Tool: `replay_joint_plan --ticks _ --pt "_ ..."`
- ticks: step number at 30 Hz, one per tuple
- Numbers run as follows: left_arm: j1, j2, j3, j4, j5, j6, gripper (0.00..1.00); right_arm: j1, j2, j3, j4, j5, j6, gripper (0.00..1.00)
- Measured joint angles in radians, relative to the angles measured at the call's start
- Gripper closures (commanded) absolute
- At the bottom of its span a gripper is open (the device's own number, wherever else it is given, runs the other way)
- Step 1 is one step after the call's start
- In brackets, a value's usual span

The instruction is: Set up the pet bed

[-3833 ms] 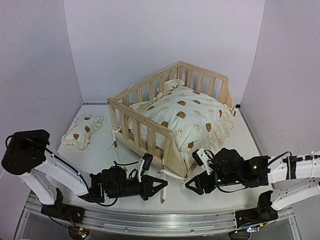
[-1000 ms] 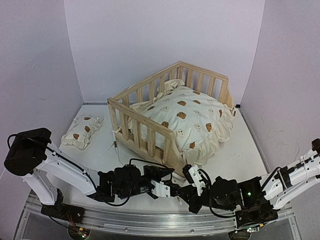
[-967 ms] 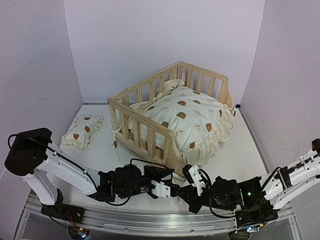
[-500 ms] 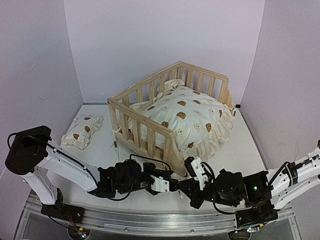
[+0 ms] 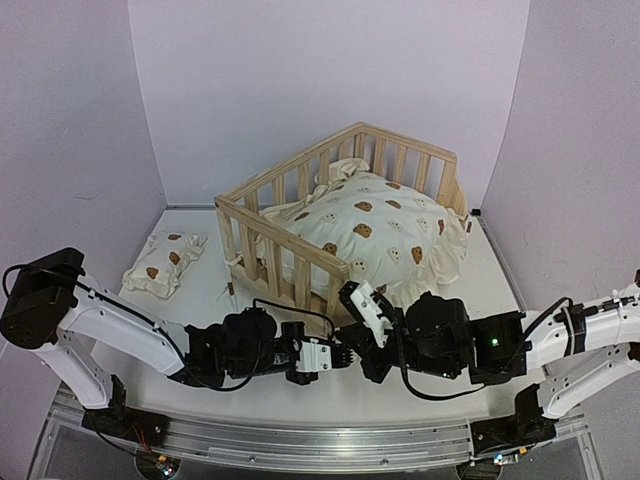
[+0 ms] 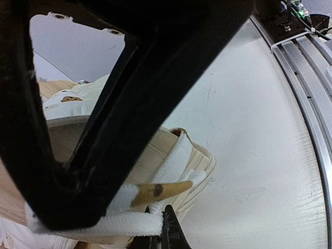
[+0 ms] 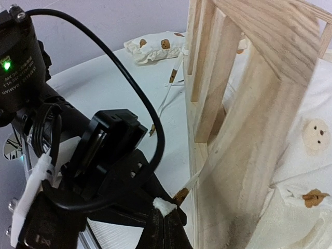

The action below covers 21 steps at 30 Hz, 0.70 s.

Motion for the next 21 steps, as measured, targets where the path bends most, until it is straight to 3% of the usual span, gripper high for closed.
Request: replay_joint_plan --ticks 7,21 --pt "0.021 -0.013 0.000 -0.009 0.036 -0.040 1.00 -0.057 0.047 0.094 -0.089 -0.084 -0.062 1.00" --pt "0.054 0.005 0.000 0.011 0.061 -0.054 1.00 -0.130 0.234 0.499 -0.609 -0.229 -0.036 1.00"
